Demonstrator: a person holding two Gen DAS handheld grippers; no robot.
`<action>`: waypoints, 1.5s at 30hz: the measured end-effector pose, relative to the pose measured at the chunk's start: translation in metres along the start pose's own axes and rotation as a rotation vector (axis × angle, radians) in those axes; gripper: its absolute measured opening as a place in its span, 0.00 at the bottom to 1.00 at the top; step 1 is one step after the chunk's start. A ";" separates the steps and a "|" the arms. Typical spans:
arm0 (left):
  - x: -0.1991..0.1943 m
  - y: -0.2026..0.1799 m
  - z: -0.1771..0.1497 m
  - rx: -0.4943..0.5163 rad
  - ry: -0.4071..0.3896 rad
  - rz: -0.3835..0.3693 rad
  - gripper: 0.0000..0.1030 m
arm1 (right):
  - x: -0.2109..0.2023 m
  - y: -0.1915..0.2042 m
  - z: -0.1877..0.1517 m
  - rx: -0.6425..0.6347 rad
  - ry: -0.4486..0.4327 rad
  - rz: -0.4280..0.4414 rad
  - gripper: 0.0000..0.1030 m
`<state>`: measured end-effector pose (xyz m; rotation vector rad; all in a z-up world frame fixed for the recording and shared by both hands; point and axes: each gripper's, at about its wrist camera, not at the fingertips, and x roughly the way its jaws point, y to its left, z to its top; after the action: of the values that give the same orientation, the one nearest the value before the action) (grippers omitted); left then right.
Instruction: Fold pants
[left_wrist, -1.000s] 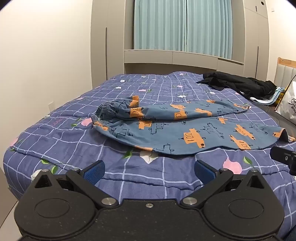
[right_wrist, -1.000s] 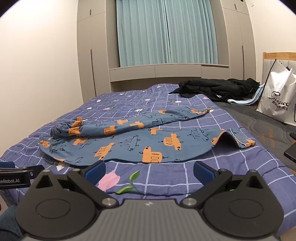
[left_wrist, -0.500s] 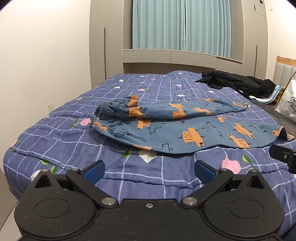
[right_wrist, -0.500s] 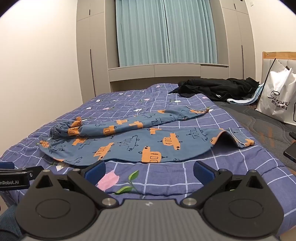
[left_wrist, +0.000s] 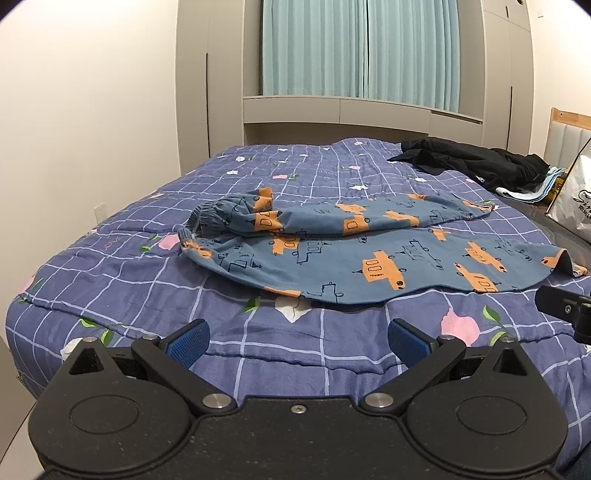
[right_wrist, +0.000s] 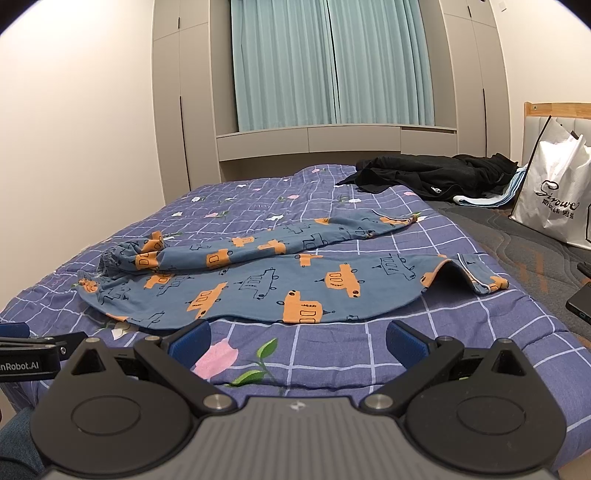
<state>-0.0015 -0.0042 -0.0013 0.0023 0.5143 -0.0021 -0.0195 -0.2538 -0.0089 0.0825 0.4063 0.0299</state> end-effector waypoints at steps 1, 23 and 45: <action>-0.001 0.000 0.001 0.003 0.002 -0.002 0.99 | 0.000 0.000 0.000 0.000 0.000 0.000 1.00; 0.000 -0.001 -0.001 0.020 0.011 -0.006 0.99 | 0.000 0.000 0.000 0.000 0.004 0.001 1.00; 0.004 0.002 -0.002 -0.012 0.032 -0.035 0.99 | -0.001 0.000 0.000 0.003 0.003 0.001 1.00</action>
<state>0.0016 -0.0024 -0.0050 -0.0187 0.5460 -0.0330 -0.0206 -0.2540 -0.0086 0.0857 0.4093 0.0299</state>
